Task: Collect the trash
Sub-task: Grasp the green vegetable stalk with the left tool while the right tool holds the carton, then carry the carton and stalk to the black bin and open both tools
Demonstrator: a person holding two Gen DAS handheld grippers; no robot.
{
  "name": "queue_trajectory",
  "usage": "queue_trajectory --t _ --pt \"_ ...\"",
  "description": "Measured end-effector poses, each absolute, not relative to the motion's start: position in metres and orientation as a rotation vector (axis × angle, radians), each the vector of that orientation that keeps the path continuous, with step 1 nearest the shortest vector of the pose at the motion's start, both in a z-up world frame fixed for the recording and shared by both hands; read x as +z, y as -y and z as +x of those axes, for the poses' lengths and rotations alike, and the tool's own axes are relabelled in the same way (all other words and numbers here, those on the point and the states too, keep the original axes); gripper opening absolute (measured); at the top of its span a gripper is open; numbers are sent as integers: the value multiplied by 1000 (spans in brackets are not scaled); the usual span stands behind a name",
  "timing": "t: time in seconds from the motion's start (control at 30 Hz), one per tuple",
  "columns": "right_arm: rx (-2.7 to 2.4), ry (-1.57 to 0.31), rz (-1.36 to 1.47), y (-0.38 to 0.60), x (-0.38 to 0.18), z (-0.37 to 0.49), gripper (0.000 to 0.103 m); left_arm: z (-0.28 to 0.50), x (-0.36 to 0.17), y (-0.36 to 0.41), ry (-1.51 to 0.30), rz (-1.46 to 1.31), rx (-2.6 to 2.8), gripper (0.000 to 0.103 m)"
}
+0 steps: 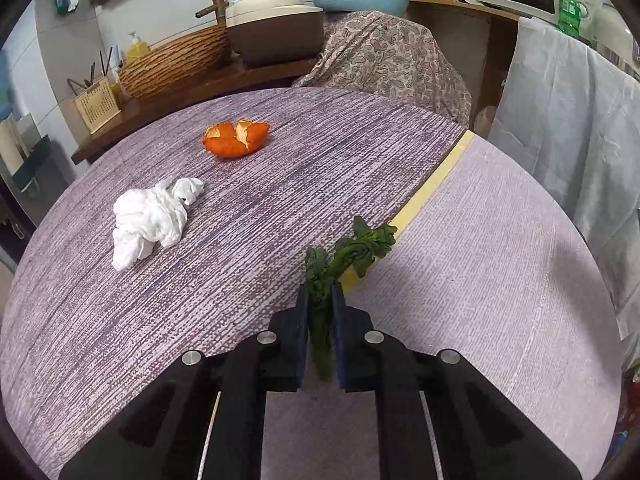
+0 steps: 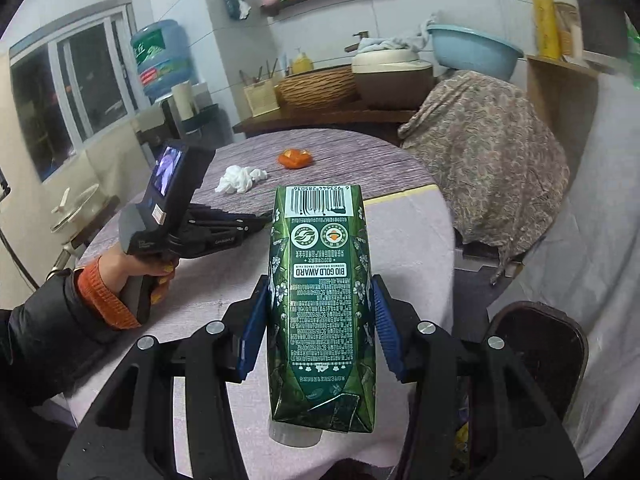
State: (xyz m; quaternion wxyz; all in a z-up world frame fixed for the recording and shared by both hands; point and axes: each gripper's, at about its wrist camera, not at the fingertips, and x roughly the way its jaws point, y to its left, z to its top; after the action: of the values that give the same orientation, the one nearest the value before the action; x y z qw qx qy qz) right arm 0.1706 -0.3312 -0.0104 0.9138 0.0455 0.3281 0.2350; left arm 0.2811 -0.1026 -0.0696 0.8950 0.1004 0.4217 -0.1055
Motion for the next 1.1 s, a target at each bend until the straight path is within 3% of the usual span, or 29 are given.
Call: queue_trajectory --t 0.33,0.67,1.1 --pt "347 -628 207 375 -31 132 50 242 -53 131 -817 136 -360 11" --pt "92 -631 321 445 -68 105 50 184 -31 227 -756 153 -643 11" --pt "-118 -797 387 506 -169 149 51 183 -53 344 -851 210 -791 11"
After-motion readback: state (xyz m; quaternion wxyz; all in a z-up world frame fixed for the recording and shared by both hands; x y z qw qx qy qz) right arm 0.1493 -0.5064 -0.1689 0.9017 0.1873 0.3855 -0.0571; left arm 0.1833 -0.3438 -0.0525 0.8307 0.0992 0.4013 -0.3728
